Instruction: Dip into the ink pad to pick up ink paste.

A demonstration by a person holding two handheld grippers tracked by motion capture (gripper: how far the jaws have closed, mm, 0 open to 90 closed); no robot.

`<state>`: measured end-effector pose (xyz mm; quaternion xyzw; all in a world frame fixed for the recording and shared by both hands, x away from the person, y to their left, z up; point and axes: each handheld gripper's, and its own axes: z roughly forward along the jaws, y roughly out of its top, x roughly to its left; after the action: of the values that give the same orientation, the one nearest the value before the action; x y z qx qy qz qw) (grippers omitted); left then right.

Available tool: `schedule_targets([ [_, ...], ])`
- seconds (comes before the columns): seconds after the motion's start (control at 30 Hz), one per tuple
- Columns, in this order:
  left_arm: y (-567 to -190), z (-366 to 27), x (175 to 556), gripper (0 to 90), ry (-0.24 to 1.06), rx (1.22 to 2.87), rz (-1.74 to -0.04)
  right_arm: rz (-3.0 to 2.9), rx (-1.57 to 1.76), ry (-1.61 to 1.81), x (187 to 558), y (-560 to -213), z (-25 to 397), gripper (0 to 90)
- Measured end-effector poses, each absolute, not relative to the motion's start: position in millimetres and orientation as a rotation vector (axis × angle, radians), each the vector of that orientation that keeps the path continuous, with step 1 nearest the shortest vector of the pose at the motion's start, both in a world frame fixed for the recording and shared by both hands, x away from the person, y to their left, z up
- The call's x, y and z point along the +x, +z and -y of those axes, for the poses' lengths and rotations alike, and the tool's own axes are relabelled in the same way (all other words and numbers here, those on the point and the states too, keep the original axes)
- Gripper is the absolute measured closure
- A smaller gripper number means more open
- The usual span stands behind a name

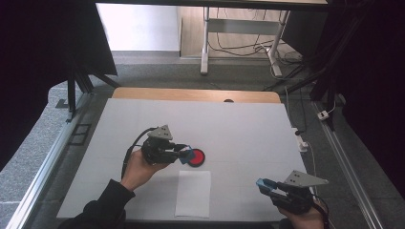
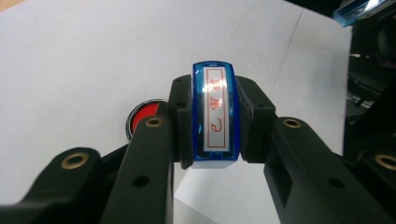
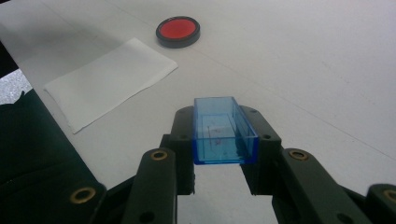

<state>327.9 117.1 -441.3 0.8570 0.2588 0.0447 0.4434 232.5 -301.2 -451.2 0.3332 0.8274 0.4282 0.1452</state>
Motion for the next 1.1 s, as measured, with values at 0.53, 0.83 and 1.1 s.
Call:
schedule_targets([
  [0.53,-456,-92,354,70.2,0.133,2.202,-0.674,-2.378,0.964,1.242,233,-451,302,68.9],
  [0.83,-465,-82,366,70.2,0.143,2.244,-0.695,-2.375,0.967,1.244,233,-451,302,68.9],
  [1.1,-475,-77,372,70.3,0.150,2.277,-0.707,-2.371,0.970,1.244,233,-451,302,68.9],
])
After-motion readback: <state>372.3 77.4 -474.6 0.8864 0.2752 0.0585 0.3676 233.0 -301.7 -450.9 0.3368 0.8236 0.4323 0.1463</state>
